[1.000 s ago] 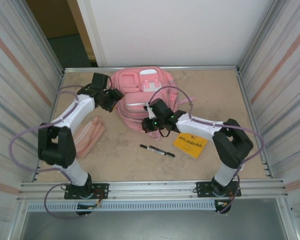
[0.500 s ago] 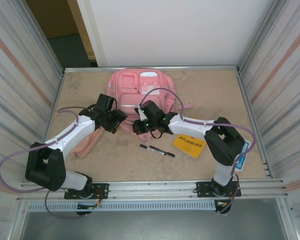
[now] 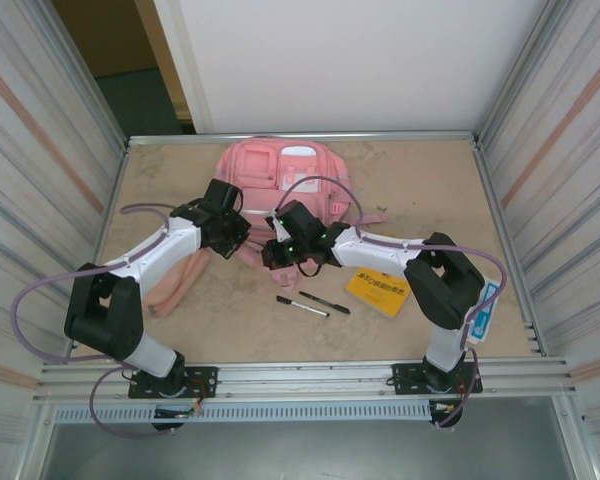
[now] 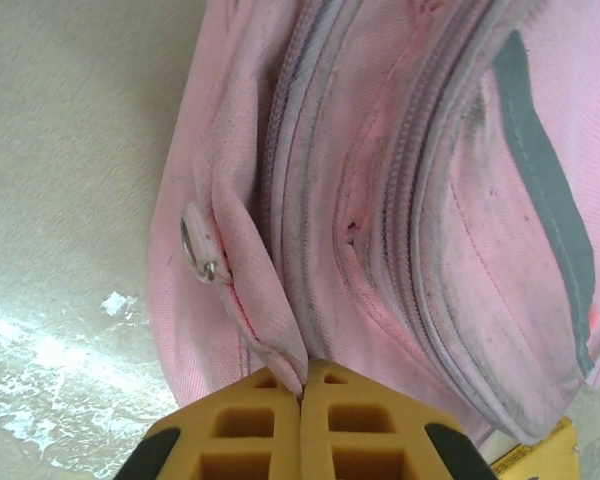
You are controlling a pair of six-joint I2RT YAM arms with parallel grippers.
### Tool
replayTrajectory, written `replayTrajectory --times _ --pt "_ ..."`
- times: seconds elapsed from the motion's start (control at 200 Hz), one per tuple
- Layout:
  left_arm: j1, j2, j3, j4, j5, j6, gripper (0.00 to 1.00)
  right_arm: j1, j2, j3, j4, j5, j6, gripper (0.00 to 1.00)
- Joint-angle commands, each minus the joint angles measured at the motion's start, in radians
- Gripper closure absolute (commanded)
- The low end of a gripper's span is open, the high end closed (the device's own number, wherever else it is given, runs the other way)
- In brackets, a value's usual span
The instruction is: Pack the student bag
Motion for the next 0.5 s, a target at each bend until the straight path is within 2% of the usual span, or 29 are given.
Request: replayTrajectory --times 0.0,0.105,0.281,0.496 --pt "0.020 -0.014 0.037 -0.007 -0.057 0.087 1.00 -0.068 -0.062 -0.028 -0.123 0.000 -0.018 1.00" --pt "0.061 -0.015 0.019 0.007 -0.002 0.096 1.00 -0.140 -0.115 -0.103 -0.177 -0.002 -0.075 1.00" --pt "0.105 -0.011 0.048 0.003 0.006 0.197 1.00 -0.268 -0.196 -0.247 -0.189 -0.020 -0.127 1.00" --pt "0.136 0.073 0.114 0.041 0.109 0.212 1.00 -0.257 -0.241 -0.278 -0.128 -0.021 -0.107 1.00"
